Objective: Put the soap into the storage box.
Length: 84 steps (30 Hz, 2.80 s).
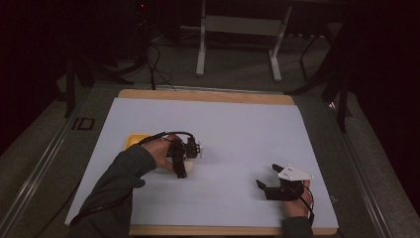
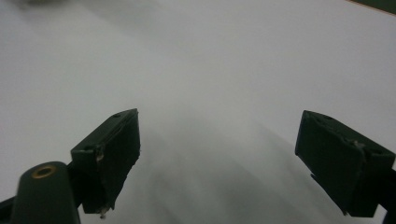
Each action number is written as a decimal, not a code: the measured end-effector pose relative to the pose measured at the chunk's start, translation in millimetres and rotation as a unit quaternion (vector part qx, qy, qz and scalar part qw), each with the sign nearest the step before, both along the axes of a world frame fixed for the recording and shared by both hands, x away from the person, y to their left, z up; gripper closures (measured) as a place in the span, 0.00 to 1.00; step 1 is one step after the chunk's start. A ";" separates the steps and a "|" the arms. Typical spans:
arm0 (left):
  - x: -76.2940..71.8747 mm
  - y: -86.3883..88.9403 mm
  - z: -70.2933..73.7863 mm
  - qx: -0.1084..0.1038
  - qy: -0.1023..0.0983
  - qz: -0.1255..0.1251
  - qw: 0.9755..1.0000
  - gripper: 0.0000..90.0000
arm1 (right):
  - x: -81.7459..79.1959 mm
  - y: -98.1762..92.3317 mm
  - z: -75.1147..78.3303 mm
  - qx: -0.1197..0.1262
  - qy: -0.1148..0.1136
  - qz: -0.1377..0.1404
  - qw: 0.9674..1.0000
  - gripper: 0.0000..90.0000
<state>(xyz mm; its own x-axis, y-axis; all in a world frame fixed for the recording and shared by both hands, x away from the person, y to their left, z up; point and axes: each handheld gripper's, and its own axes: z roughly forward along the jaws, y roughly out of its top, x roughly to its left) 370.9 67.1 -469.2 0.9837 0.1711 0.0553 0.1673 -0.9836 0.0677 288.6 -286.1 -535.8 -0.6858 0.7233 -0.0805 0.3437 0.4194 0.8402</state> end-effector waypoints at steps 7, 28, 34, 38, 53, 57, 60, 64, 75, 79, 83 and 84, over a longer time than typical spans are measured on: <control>1.4 5.1 7.2 -0.004 -0.006 0.004 1.000 0.27 | -0.1 -0.3 0.1 0.001 -0.001 0.000 1.000 0.15; 5.2 22.7 17.6 -0.008 -0.007 0.025 1.000 0.27 | -0.3 -0.3 0.1 0.002 -0.001 0.000 1.000 0.15; 5.9 27.1 20.8 -0.010 -0.009 0.031 0.999 0.27 | -0.3 -0.2 0.0 0.001 -0.003 0.000 1.000 0.15; 7.1 30.4 22.5 -0.009 -0.008 0.033 0.999 0.27 | -0.3 -0.1 0.0 0.001 -0.003 0.000 1.000 0.15; 10.8 40.4 23.5 -0.008 -0.007 0.046 0.999 0.27 | -0.3 -0.2 0.0 0.002 -0.003 0.000 1.000 0.15; 11.9 45.4 25.6 -0.013 -0.008 0.054 0.998 0.27 | -0.3 -0.2 0.0 0.002 -0.003 0.000 1.000 0.15; 12.8 47.0 26.3 -0.011 -0.009 0.053 0.998 0.27 | -0.3 -0.4 0.1 0.002 -0.003 0.000 1.000 0.15; 13.5 49.3 27.0 -0.009 -0.011 0.056 0.998 0.27 | -0.4 -0.4 0.1 0.002 -0.004 0.000 1.000 0.15; 14.5 56.7 31.4 -0.010 -0.021 0.064 0.998 0.27 | -0.4 -0.3 0.1 0.002 -0.003 0.000 1.000 0.15; 15.2 60.0 33.0 -0.011 -0.024 0.067 0.997 0.27 | -0.4 -0.3 0.1 0.002 -0.003 0.000 1.000 0.15; 14.9 62.9 33.6 -0.006 -0.026 0.069 0.997 0.27 | -0.4 -0.4 0.1 0.002 -0.003 0.000 1.000 0.15; 14.6 64.0 33.4 -0.004 -0.027 0.071 0.997 0.27 | -0.5 -0.4 0.1 0.002 -0.004 0.000 1.000 0.15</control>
<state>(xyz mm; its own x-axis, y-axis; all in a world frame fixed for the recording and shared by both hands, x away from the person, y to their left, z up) 385.5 131.1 -435.8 0.9455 0.3083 0.1052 0.2998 -0.9498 0.0889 288.1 -286.5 -535.7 -0.6851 0.7237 -0.0829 0.3376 0.4163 0.8443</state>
